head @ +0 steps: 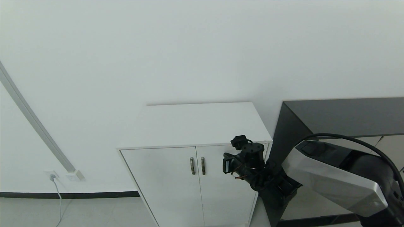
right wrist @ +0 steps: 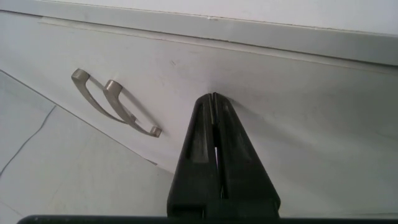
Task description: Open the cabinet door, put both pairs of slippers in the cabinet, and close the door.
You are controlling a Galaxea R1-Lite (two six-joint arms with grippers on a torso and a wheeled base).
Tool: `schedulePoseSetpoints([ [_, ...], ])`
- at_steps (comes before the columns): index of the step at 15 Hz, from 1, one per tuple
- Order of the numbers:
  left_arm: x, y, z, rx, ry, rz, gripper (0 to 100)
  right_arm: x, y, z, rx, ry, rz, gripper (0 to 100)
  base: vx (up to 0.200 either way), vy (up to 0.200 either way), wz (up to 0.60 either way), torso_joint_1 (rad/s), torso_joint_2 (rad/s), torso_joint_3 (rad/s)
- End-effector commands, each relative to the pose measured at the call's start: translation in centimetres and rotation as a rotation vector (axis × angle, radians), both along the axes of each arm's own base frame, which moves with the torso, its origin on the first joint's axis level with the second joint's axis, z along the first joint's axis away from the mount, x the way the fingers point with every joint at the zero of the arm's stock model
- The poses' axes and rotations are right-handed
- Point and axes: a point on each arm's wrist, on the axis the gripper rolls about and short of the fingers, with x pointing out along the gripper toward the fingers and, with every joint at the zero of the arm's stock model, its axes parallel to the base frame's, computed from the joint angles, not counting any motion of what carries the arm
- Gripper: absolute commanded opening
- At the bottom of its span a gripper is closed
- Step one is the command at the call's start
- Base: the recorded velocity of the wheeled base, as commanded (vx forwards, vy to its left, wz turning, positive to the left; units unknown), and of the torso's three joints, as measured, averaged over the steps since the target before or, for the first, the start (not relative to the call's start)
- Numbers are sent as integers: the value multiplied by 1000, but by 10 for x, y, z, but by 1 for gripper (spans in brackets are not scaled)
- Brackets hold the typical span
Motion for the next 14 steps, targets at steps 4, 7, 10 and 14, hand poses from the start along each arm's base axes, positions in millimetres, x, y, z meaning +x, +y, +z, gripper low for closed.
schedulePoseSetpoints([
  [4,0,0,0,-1,0,0,0,3,3,3,-2,-1,1,0,0,0,0,0,0,0],
  [7,0,0,0,-1,0,0,0,5,2,3,-5,-2,-1,0,0,0,0,0,0,0],
  [10,0,0,0,-1,0,0,0,2,1,2,-12,7,0,0,0,0,0,0,0,0],
  [14,0,0,0,-1,0,0,0,-21,-5,16,-18,15,20,0,0,0,0,0,0,0],
])
